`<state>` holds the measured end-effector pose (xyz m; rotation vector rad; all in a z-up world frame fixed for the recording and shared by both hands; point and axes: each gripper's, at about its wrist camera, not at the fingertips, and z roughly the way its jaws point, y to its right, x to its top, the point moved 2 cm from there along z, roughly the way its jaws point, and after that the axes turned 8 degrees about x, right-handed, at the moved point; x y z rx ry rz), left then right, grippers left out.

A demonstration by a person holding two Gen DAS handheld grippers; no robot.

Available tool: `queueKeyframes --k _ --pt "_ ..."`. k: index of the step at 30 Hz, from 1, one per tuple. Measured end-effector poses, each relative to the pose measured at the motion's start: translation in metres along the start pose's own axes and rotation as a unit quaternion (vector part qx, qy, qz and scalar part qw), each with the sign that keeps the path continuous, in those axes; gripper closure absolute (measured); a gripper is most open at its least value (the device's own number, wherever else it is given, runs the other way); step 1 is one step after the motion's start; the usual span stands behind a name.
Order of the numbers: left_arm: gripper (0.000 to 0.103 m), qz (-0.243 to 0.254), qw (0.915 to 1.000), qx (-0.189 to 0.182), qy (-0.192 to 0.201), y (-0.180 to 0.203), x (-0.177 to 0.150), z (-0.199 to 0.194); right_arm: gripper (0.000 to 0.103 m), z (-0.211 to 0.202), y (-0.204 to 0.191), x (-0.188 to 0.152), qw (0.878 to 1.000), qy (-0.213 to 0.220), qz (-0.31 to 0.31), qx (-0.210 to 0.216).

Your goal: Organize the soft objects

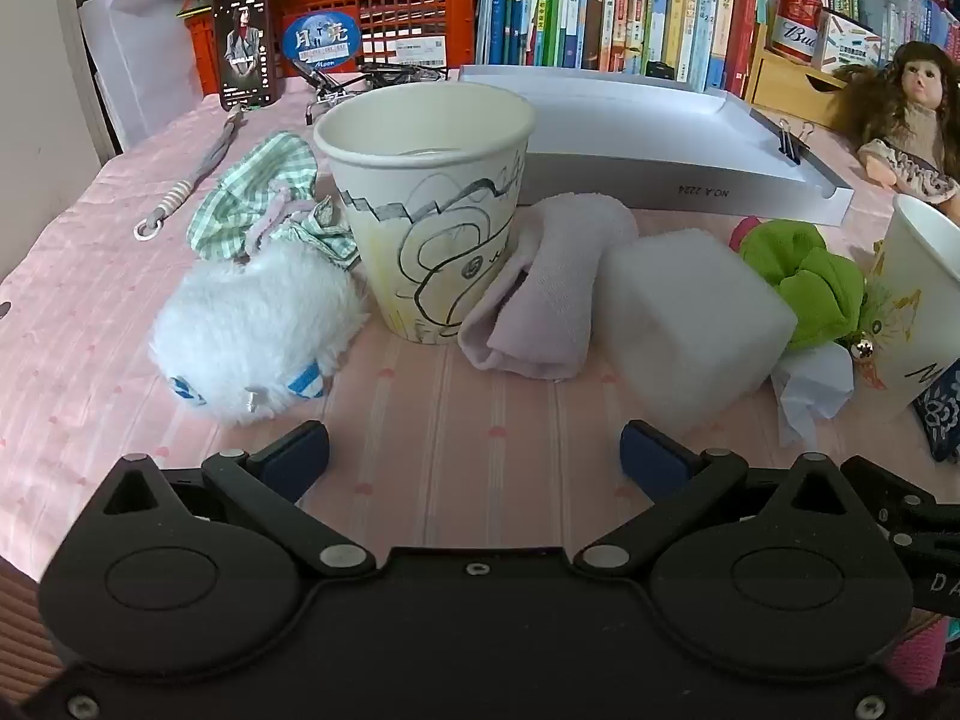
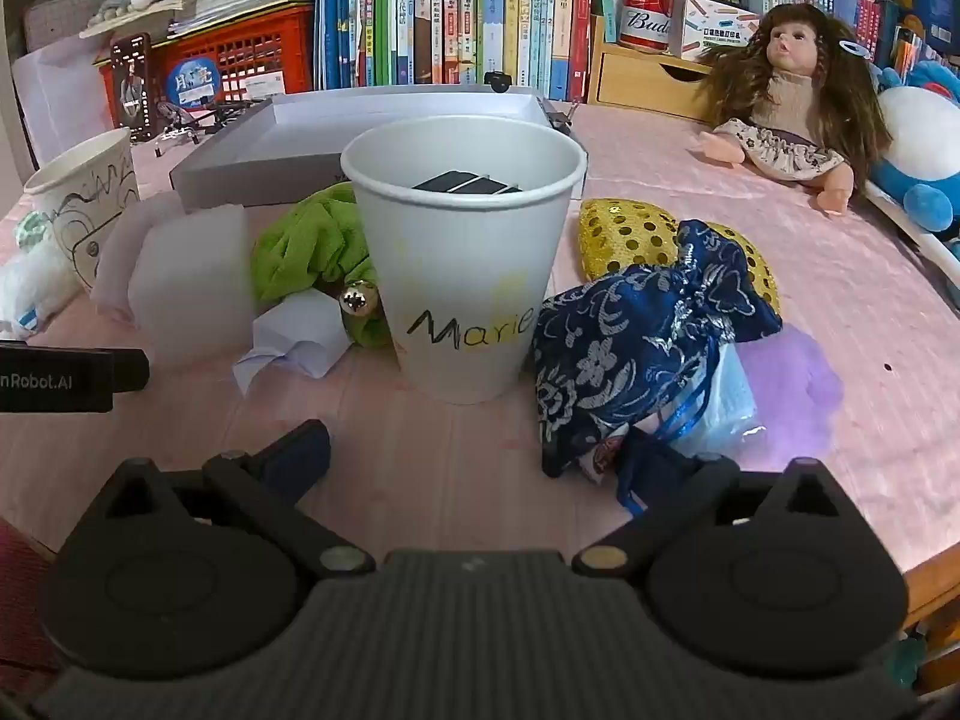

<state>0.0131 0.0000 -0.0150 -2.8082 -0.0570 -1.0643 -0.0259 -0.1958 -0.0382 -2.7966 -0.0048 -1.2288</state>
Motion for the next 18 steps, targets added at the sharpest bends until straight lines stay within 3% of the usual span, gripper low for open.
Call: queueKeyframes --k 18 --pt "0.0 0.001 0.9999 -0.003 0.012 0.004 -0.002 -0.009 0.0 0.0 -0.001 -0.001 1.0 -0.001 0.0 -0.001"
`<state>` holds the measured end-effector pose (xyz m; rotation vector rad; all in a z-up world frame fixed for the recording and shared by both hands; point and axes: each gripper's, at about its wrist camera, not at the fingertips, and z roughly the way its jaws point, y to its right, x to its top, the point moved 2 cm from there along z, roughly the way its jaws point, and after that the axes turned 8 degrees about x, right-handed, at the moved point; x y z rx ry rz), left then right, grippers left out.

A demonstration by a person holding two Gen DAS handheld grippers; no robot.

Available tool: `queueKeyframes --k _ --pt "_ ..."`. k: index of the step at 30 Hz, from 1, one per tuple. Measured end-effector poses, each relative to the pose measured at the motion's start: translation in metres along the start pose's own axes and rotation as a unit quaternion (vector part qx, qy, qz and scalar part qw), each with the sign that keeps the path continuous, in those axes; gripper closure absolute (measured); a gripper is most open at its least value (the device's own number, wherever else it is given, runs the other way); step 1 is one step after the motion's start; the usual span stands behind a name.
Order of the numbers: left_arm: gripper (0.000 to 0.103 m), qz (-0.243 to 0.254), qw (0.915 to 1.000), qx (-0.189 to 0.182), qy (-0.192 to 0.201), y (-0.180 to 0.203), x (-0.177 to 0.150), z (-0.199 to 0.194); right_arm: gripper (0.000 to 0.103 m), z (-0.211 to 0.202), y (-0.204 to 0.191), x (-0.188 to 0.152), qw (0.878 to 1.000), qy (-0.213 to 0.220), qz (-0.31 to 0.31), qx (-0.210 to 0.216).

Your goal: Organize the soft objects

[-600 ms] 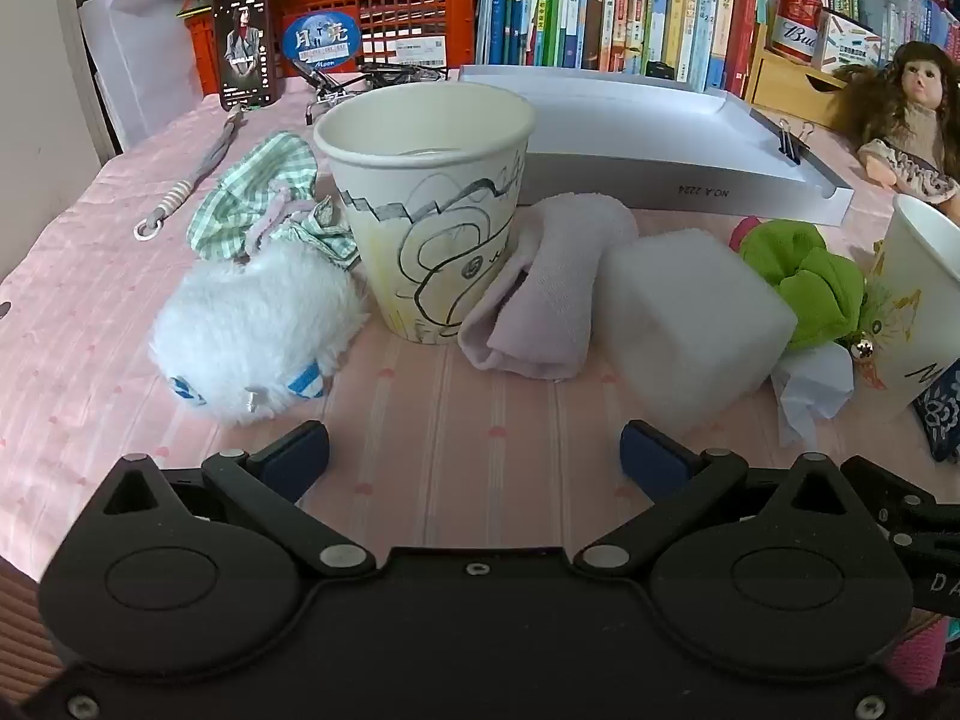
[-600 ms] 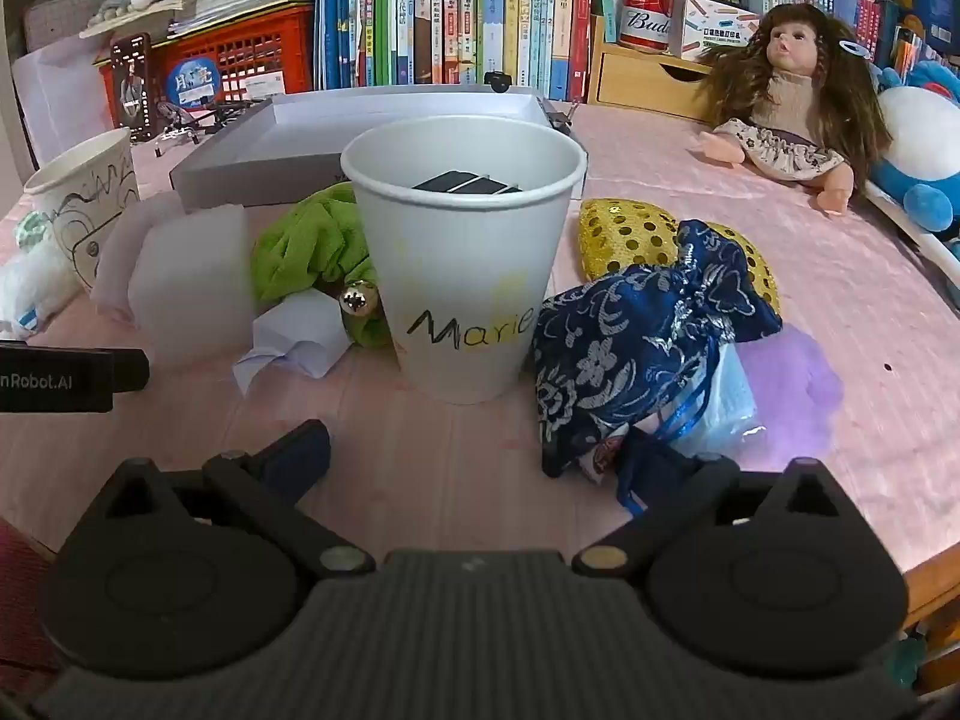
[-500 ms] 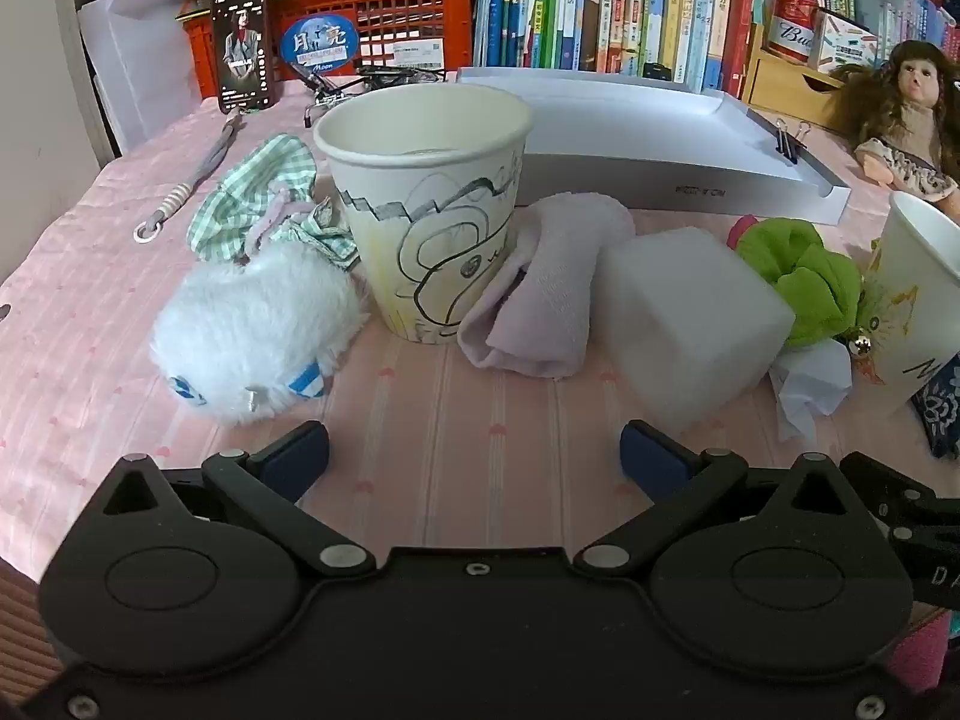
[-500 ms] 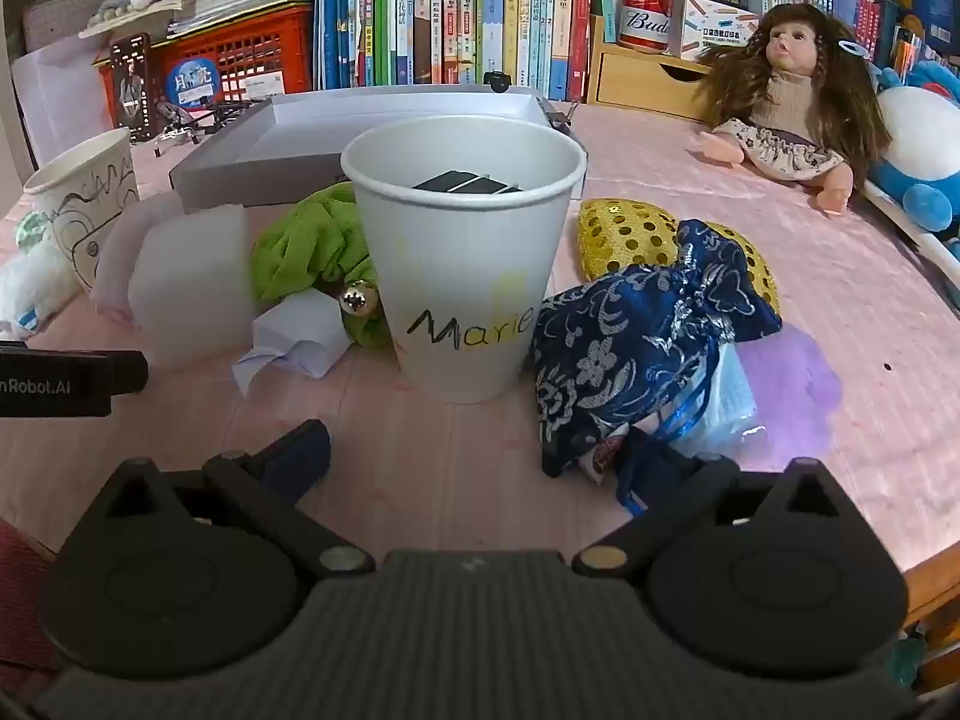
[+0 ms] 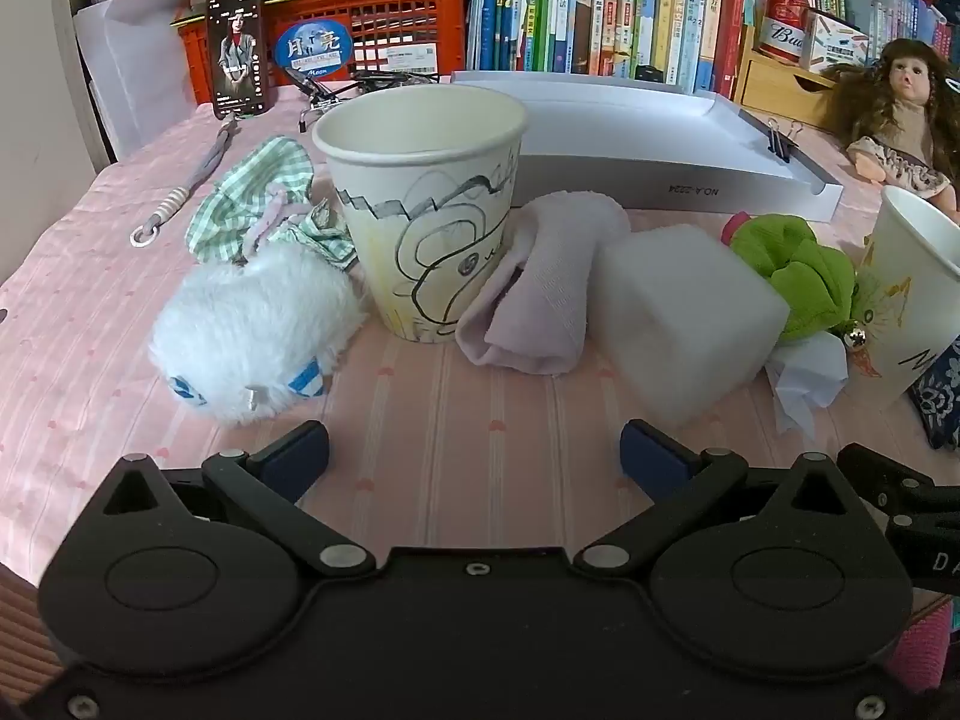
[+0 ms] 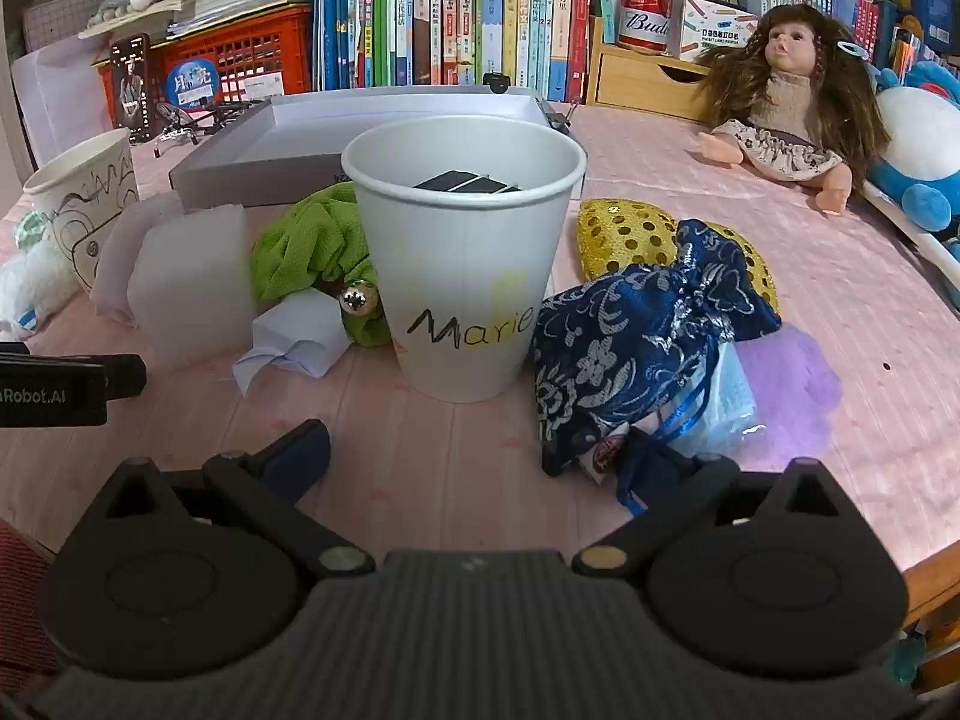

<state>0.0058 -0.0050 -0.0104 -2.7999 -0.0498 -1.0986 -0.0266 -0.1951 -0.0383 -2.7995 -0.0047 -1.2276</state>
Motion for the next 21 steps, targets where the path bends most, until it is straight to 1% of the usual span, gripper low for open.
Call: queueKeyframes --k 21 --pt "0.0 0.002 1.0 -0.002 0.002 -0.0024 -0.0027 0.0022 0.0 -0.0002 0.0009 -0.0003 1.0 0.001 0.0 0.0"
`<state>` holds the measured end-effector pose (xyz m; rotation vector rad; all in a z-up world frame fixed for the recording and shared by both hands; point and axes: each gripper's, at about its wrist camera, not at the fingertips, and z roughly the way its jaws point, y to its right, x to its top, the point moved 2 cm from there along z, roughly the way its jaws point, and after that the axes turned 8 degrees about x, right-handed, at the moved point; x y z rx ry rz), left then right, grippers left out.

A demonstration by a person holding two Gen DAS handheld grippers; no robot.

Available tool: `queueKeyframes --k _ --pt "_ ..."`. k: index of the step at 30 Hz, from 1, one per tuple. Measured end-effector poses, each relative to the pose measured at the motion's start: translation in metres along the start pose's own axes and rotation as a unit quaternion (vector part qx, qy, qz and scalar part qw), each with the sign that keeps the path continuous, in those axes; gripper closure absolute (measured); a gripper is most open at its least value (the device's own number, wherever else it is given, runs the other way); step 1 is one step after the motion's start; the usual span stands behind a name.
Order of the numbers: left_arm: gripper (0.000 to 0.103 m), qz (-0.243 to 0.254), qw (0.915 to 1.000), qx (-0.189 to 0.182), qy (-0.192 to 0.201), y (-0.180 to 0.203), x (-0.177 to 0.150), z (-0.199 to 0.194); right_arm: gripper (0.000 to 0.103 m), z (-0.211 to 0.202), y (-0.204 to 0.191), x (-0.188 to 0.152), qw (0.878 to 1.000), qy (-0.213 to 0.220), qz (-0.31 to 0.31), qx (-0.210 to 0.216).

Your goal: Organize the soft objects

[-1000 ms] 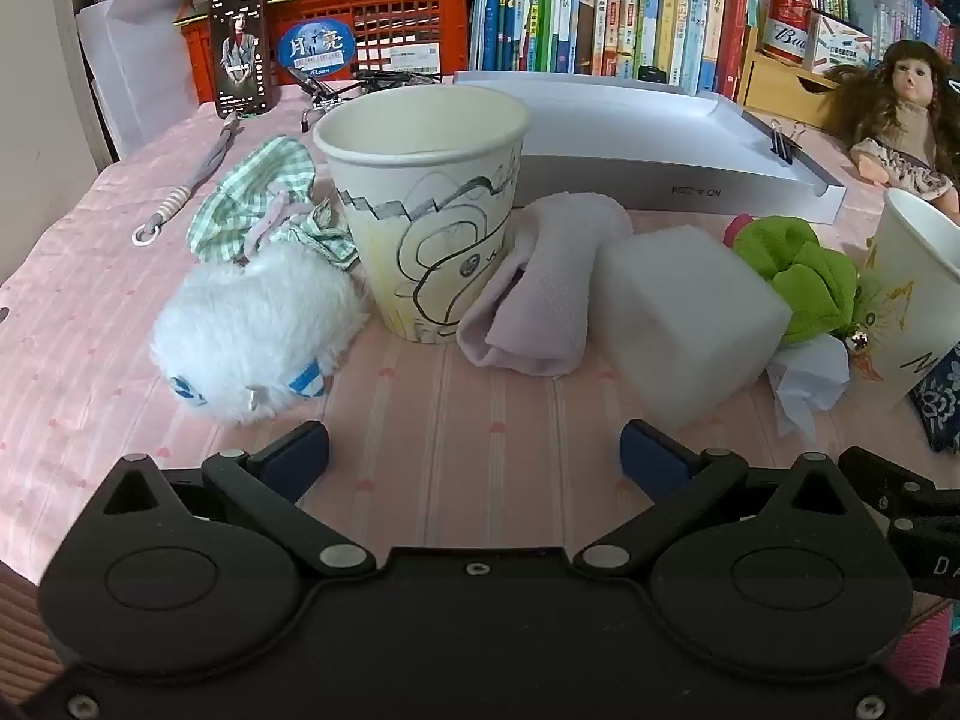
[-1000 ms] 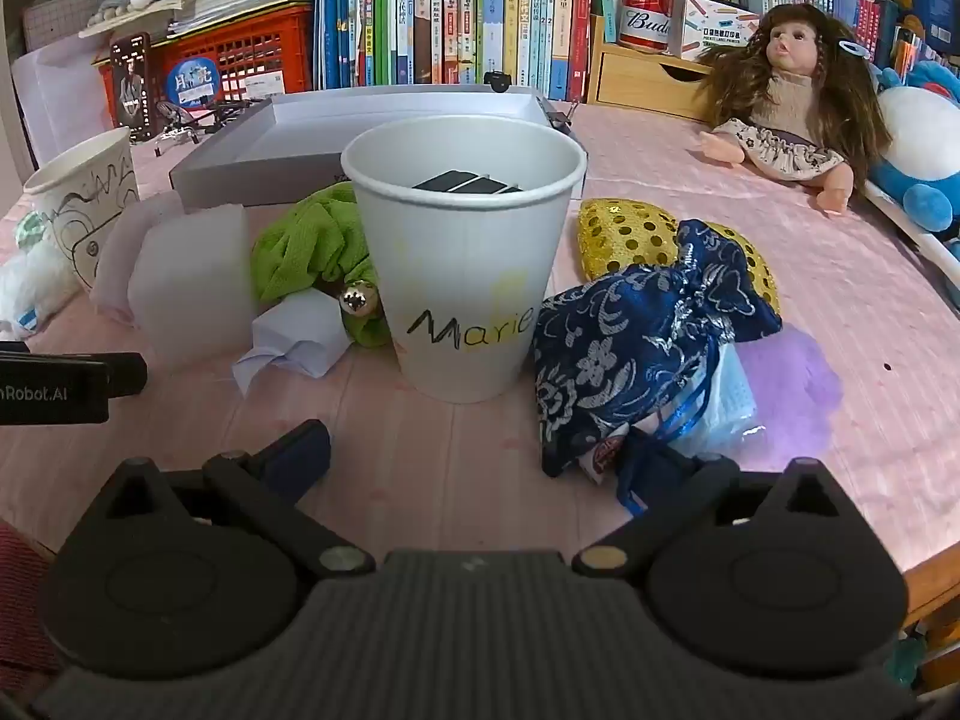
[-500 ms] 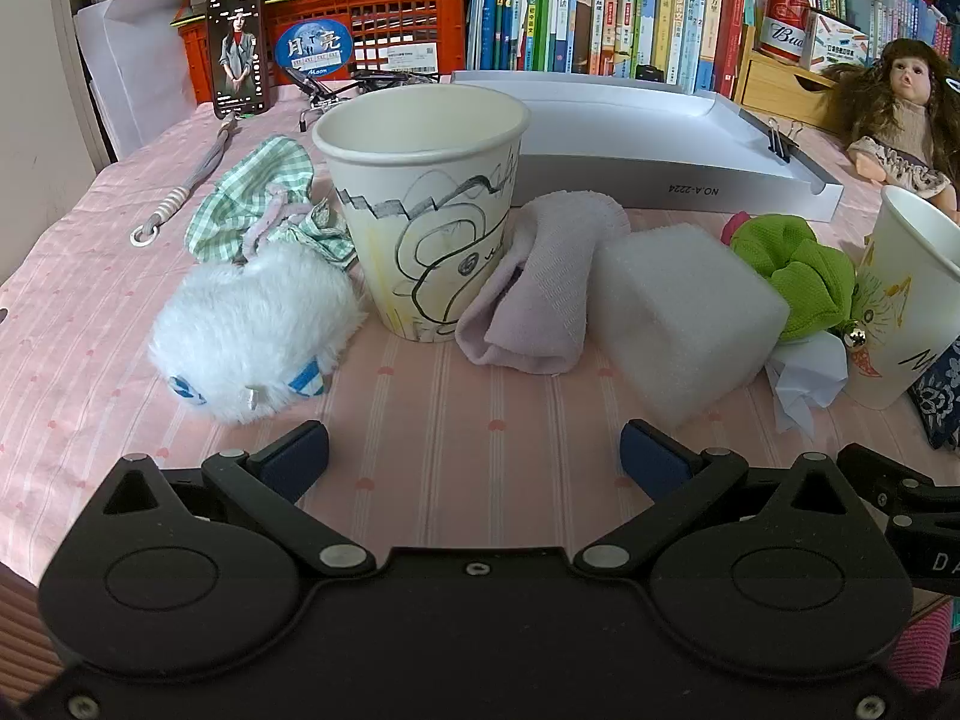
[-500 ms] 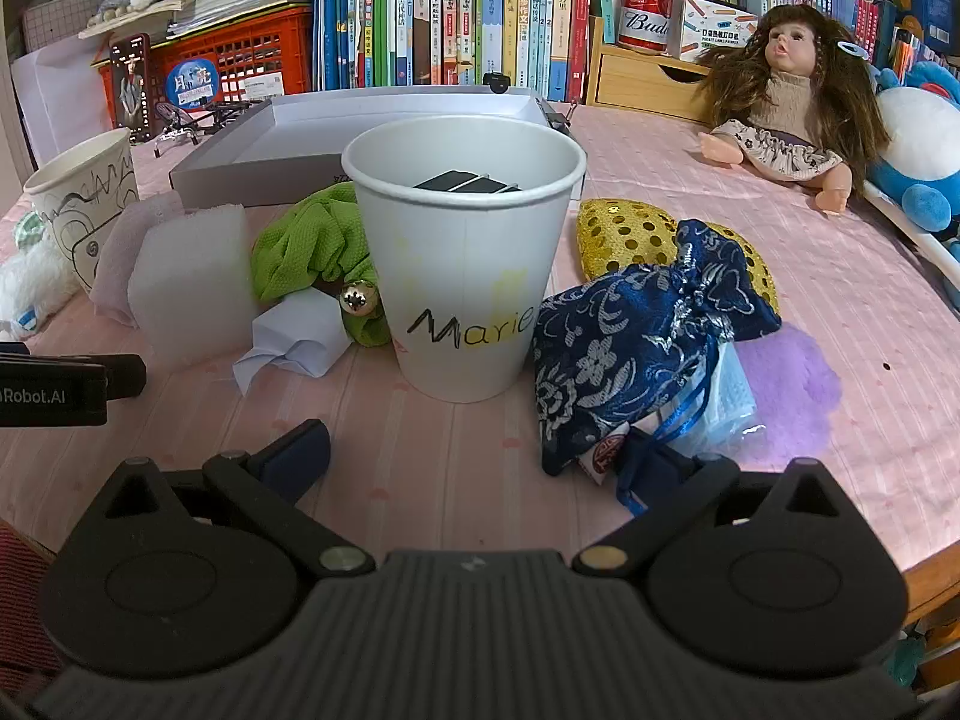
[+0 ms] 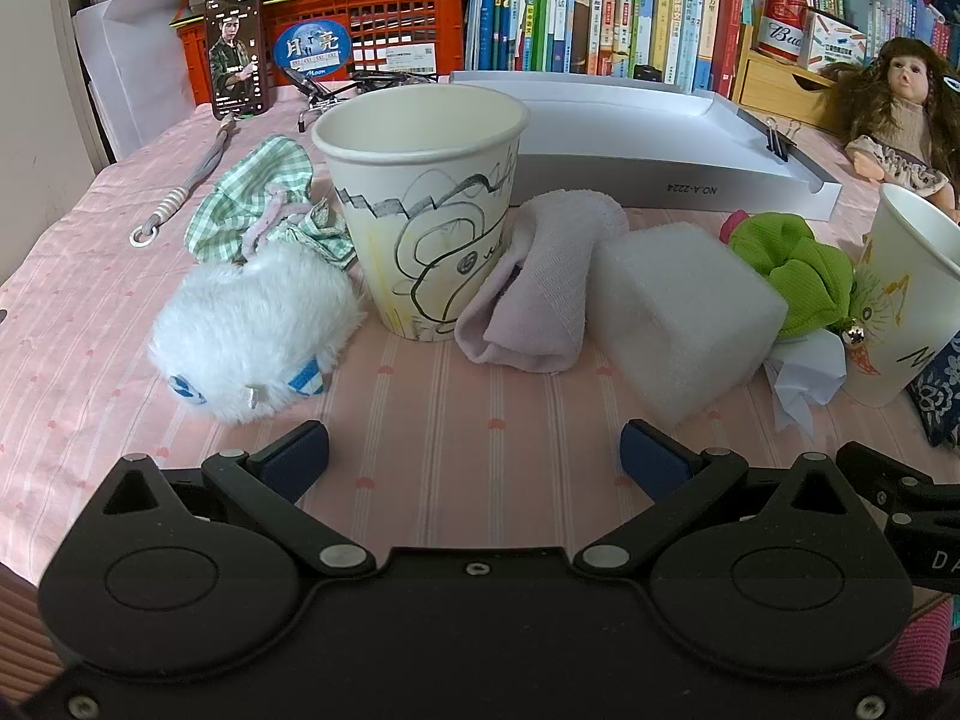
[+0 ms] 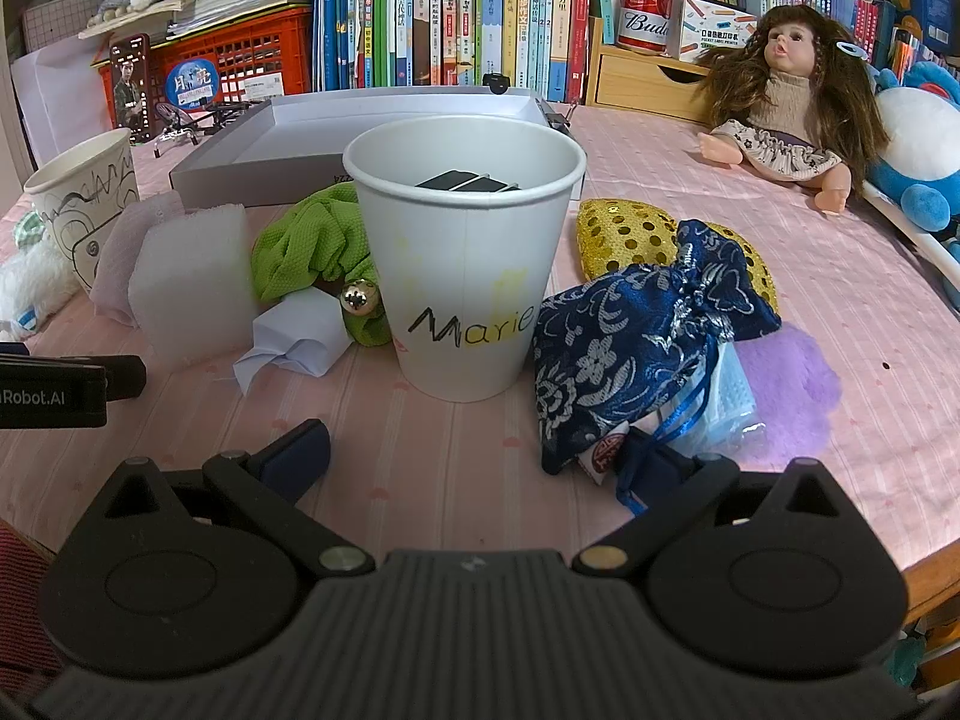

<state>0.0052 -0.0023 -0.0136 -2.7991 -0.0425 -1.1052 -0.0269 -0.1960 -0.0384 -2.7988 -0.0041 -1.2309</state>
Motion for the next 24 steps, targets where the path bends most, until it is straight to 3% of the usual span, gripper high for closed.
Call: queueKeyframes --k 24 --pt "0.0 0.001 1.0 0.0 0.0 0.0006 0.0007 0.0014 0.0 -0.0005 0.0 -0.0004 1.0 0.001 0.0 0.0"
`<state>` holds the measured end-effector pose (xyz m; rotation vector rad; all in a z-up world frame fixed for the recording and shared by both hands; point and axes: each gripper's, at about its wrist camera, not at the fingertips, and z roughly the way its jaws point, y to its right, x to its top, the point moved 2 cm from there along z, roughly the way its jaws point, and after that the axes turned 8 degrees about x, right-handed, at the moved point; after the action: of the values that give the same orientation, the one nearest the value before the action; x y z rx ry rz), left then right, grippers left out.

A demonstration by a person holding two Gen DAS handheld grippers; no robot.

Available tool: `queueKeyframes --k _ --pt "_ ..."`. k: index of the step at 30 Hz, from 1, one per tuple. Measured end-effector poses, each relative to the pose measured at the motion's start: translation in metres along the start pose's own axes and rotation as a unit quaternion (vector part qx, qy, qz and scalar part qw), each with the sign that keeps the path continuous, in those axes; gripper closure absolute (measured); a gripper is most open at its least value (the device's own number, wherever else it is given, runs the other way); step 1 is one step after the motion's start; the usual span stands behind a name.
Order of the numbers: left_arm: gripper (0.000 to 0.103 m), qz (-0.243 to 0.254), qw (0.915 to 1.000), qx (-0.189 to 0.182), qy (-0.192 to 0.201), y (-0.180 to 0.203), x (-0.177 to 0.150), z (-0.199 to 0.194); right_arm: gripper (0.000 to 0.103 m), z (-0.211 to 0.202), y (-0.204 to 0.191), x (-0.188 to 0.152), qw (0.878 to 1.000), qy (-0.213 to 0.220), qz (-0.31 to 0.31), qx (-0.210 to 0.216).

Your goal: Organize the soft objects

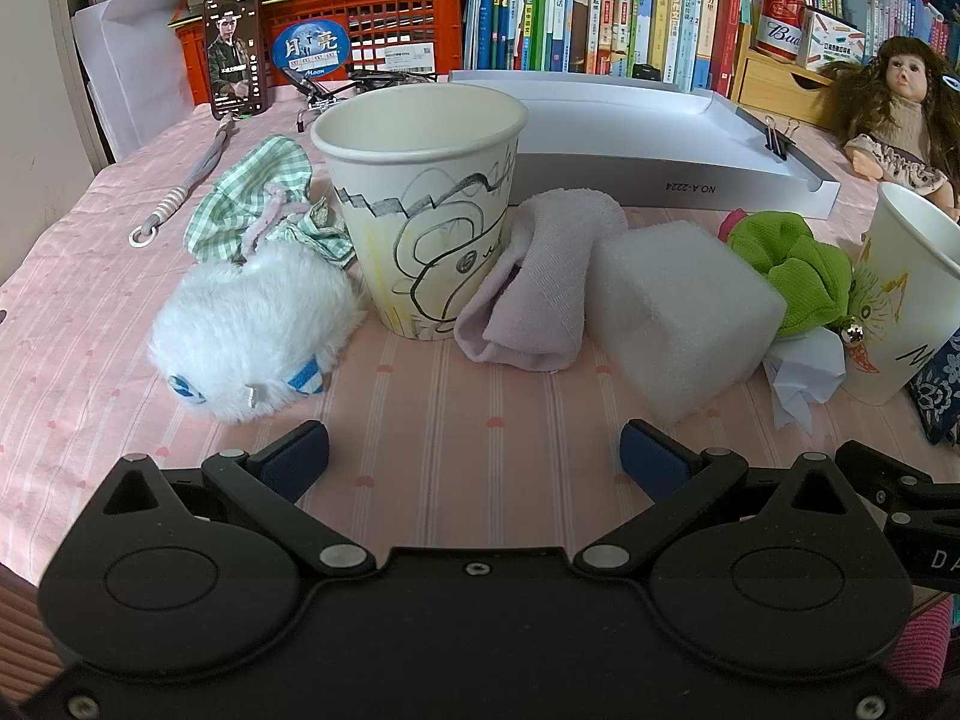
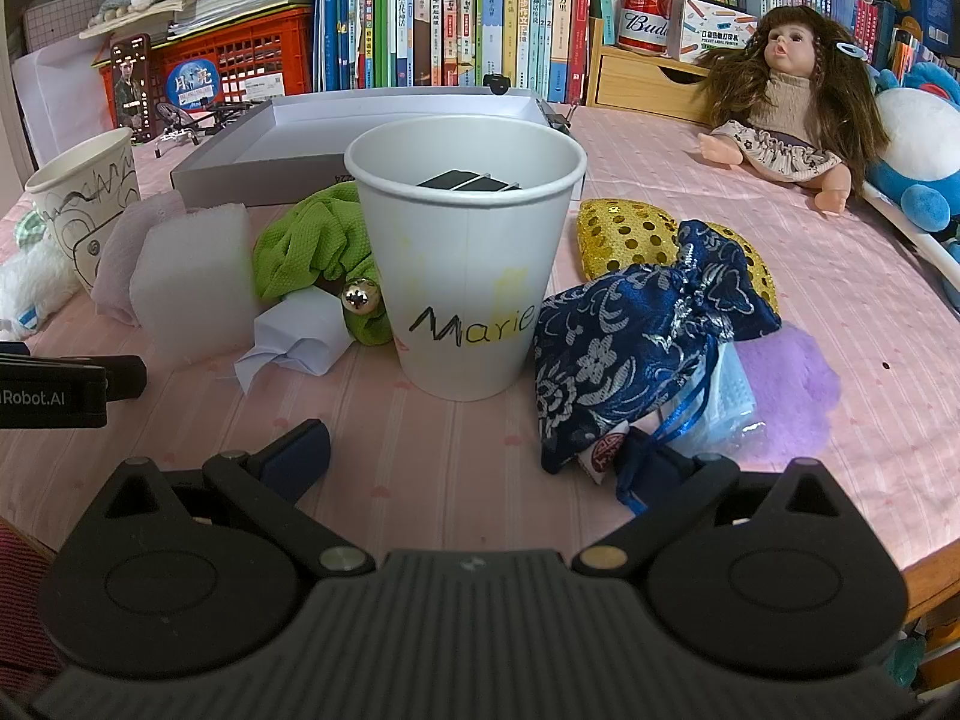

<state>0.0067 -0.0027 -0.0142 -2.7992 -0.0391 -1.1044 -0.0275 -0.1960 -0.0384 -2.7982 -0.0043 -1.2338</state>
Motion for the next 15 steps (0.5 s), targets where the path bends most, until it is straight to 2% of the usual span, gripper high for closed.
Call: queueKeyframes --k 15 --pt "0.0 0.0 1.0 0.0 0.001 -0.0002 -0.0001 -0.0003 0.0 0.0003 -0.0013 -0.0008 1.0 0.001 0.0 0.0"
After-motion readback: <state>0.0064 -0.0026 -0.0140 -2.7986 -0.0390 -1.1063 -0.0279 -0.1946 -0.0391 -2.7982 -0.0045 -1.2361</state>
